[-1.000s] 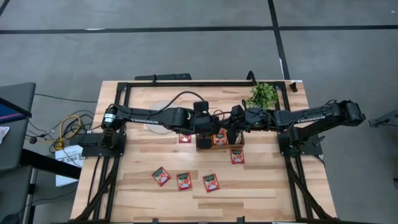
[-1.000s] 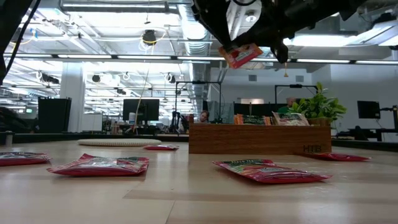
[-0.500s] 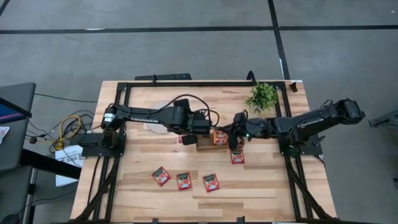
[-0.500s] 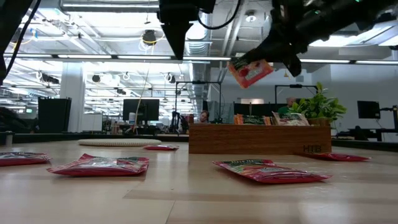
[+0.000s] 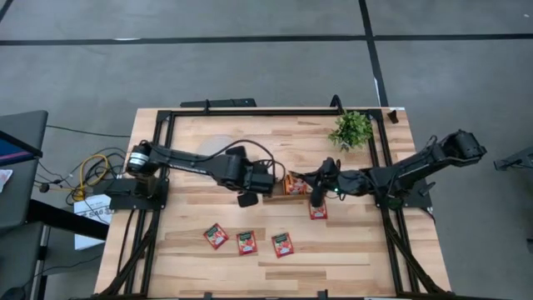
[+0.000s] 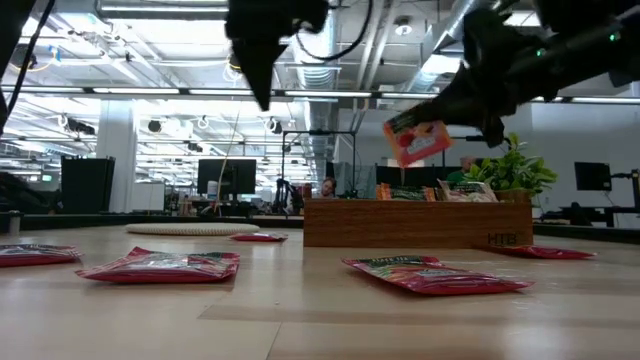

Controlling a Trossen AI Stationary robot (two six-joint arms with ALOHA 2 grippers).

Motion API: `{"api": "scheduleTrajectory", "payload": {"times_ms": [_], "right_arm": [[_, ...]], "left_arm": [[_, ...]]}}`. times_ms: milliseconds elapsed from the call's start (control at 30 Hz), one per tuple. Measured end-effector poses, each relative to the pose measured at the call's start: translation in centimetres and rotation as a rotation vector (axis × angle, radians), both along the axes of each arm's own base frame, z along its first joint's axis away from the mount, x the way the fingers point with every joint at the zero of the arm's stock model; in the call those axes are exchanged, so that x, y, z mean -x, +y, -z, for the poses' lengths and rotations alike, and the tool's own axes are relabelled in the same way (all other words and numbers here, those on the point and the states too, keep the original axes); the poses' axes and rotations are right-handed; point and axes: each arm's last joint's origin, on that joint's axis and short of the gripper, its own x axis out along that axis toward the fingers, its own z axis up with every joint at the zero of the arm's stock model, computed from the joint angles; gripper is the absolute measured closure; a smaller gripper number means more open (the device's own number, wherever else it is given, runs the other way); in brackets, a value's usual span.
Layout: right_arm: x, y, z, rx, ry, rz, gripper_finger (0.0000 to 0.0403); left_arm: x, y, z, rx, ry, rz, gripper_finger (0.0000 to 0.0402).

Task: Pick & Place Tea
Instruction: Put the orange tea bag into the middle section of the wooden organizer

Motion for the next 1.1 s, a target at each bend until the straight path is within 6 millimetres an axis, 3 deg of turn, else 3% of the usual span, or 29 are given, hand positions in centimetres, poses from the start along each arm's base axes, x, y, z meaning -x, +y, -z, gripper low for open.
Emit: {"api": "scheduleTrajectory", "payload": {"times_ms": [267, 467, 633, 1100], "right_arm": [[-1.6, 0.2, 2.3, 0.008, 0.010, 0.003, 0.0403], [-2.2, 0.1, 3.2, 0.027, 0.031, 0.040, 0.0403], [-2.4, -0.3, 3.6, 0.038, 0.054, 0.069, 0.0403], [-2.9, -1.2, 3.7, 0.036, 0.066, 0.106, 0.0403]], "left_arm": [[4.9, 0.1, 2.2, 0.076, -0.050, -0.113, 0.0225], [8.2, -0.1, 2.3, 0.122, -0.102, -0.189, 0.0225], [9.2, -0.4, 2.0, 0.137, -0.139, -0.200, 0.0225], [9.1, -0.7, 1.9, 0.142, -0.156, -0.168, 0.0225]]}}
